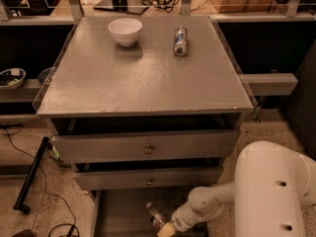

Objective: Place water bottle into bottom drawer

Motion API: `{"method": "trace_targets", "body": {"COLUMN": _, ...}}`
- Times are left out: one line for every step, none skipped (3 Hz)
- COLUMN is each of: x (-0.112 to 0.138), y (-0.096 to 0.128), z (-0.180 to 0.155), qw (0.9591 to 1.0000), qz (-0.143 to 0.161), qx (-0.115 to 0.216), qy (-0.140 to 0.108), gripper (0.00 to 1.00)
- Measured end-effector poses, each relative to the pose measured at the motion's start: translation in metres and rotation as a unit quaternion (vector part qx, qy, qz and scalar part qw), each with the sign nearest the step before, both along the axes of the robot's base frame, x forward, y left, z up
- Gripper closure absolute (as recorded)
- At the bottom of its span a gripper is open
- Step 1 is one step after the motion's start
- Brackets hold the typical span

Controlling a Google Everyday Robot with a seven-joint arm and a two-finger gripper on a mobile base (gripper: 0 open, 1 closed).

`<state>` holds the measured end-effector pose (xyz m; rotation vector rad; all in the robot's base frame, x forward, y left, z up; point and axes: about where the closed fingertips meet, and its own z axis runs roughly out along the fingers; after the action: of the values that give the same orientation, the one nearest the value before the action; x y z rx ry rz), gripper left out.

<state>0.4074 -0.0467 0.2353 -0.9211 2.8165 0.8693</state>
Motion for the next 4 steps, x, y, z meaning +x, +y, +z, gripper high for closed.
{"method": "trace_targets", "body": {"x": 0.009, "y": -0.001, "z": -0.006, "qw": 0.9995, "qz": -0.032, "qx": -0.006, "qy": -0.005, "gripper": 1.0}}
{"method": "trace_targets", "body": {"x": 0.016, "y": -0.007, "z": -0.004, "qw": 0.9979, "qz": -0.063, "qx": -0.012, "qy": -0.01, "gripper": 1.0}}
{"method": "trace_targets", "body": {"x": 0.016, "y": -0.007, "z": -0.004, "qw": 0.9978, "qz": -0.065, "qx": -0.012, "qy": -0.011, "gripper": 1.0}}
{"method": "trace_targets", "body": {"x": 0.013, "y": 0.001, "z": -0.015, "qw": 0.9978, "qz": -0.064, "qx": -0.015, "qy": -0.001, "gripper": 1.0}}
